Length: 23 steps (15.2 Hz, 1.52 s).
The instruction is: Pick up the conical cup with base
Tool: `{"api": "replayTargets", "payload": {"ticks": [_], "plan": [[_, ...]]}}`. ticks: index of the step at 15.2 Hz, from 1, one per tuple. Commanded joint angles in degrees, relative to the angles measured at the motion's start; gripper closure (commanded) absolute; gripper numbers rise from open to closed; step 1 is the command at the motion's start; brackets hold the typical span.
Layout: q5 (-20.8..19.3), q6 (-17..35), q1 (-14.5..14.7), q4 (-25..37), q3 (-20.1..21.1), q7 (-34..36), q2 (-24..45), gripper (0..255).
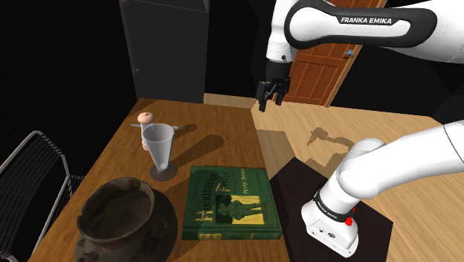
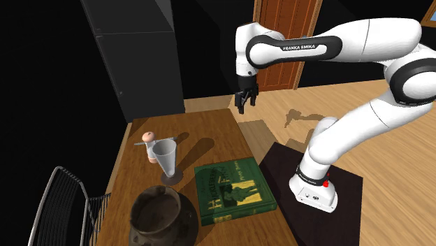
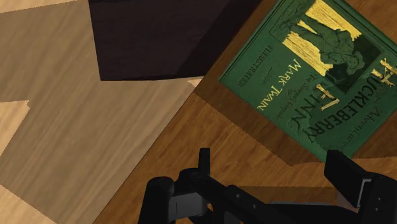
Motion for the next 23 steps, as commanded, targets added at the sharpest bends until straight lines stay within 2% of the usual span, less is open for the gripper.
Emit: {"api": "replayTargets", "payload": {"ticks": [1, 12, 23], "plan": [[1.2, 3.2, 0.6, 0.5, 1.0, 0.9, 2.8, 0], [4.7, 18.2, 3.5, 8.1, 6.9, 6.0, 21.2, 0], [2.5, 27.5, 6.9, 24.0, 11.0, 11.9, 42.0, 0]]}}
